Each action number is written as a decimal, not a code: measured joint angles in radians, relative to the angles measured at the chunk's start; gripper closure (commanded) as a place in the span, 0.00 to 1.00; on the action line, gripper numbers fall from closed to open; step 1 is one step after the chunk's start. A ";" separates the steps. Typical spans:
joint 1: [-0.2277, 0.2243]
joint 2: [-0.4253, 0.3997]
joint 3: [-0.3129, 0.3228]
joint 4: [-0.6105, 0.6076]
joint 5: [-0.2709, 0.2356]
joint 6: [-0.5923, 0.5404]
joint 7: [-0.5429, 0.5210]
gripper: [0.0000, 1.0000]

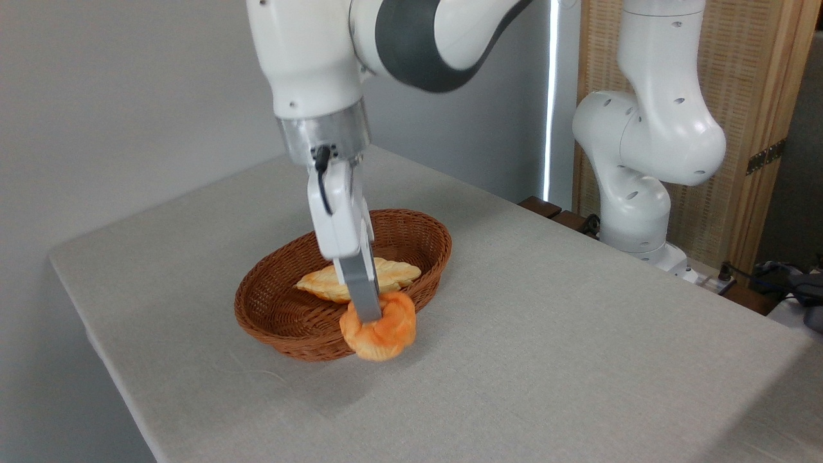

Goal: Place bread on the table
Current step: 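Carry the orange bun over the basket rim onto the table, then open the gripper to release the bun on the table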

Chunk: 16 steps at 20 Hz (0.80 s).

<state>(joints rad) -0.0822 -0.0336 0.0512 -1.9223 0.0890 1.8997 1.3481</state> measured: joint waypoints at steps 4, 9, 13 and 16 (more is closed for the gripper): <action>0.019 0.033 0.000 0.000 0.032 0.070 0.031 0.31; 0.025 0.067 0.000 0.001 0.041 0.135 0.038 0.18; 0.031 0.080 0.000 0.002 0.041 0.161 0.038 0.00; 0.043 0.083 0.000 0.003 0.042 0.170 0.038 0.00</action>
<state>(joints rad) -0.0390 0.0491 0.0517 -1.9197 0.1305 2.0694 1.3866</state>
